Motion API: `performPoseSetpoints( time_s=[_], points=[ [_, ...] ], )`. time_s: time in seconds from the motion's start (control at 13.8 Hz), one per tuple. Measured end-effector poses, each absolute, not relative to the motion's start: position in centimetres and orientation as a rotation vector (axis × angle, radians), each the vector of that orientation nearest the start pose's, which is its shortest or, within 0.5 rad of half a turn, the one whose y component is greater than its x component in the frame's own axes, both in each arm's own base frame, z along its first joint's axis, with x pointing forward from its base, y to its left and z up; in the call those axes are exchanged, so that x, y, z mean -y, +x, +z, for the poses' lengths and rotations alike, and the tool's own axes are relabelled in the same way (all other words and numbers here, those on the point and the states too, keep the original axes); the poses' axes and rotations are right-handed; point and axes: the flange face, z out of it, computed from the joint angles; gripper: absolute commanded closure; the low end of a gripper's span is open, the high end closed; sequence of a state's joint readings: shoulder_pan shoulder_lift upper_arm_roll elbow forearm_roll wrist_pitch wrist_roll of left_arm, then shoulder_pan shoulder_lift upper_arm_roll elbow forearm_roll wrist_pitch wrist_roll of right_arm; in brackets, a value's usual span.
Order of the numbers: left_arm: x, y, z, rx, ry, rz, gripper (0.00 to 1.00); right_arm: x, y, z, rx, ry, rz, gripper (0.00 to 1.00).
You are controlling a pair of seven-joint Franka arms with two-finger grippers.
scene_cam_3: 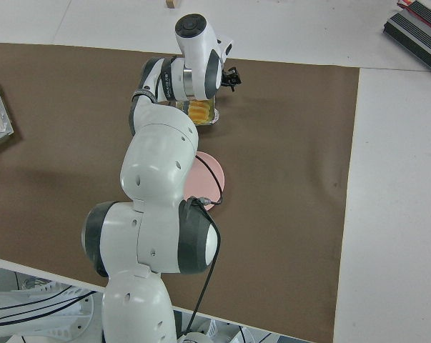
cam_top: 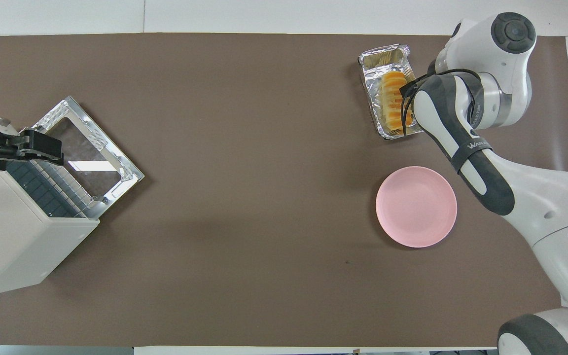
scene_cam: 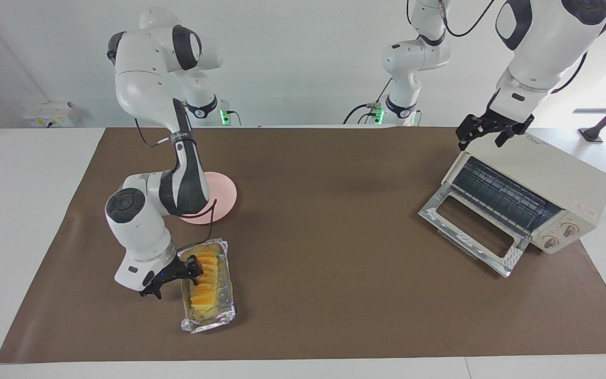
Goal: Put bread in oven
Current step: 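Drag the foil tray toward the table center with the right gripper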
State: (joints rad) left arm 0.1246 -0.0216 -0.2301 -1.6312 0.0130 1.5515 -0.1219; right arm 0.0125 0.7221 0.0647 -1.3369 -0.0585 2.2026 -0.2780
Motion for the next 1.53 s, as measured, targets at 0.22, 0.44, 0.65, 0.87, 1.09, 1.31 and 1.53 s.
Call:
performPoseSetpoints(
  time_s=[0.22,0.44,0.65,0.87,1.09,1.31,1.53],
  points=[
    [5.7,54.1,60.6,0.026,-3.116,0.088,0.00,-4.5,74.9,31.5,0.577,-3.101,-0.225,1.00],
    [5.7,54.1,60.6,0.026,-3.116,0.088,0.00,-4.9,74.7,31.1,0.577,-3.092,-0.213,1.00],
    [5.7,54.1,60.6,0.026,-3.116,0.088,0.00,-5.1,74.7,31.1,0.572,-3.086,-0.212,1.00],
    [5.7,54.1,60.6,0.026,-3.116,0.088,0.00,-5.4,74.4,31.2,0.578,-3.085,-0.145,1.00],
    [5.7,54.1,60.6,0.026,-3.116,0.088,0.00,-6.1,73.8,34.2,0.589,-3.069,-0.004,1.00],
    [5.7,54.1,60.6,0.026,-3.116,0.088,0.00,-10.4,72.4,40.6,0.502,-3.011,0.085,1.00],
    [5.7,54.1,60.6,0.026,-3.116,0.088,0.00,-20.8,68.5,45.8,0.354,-3.013,0.112,1.00]
  ],
)
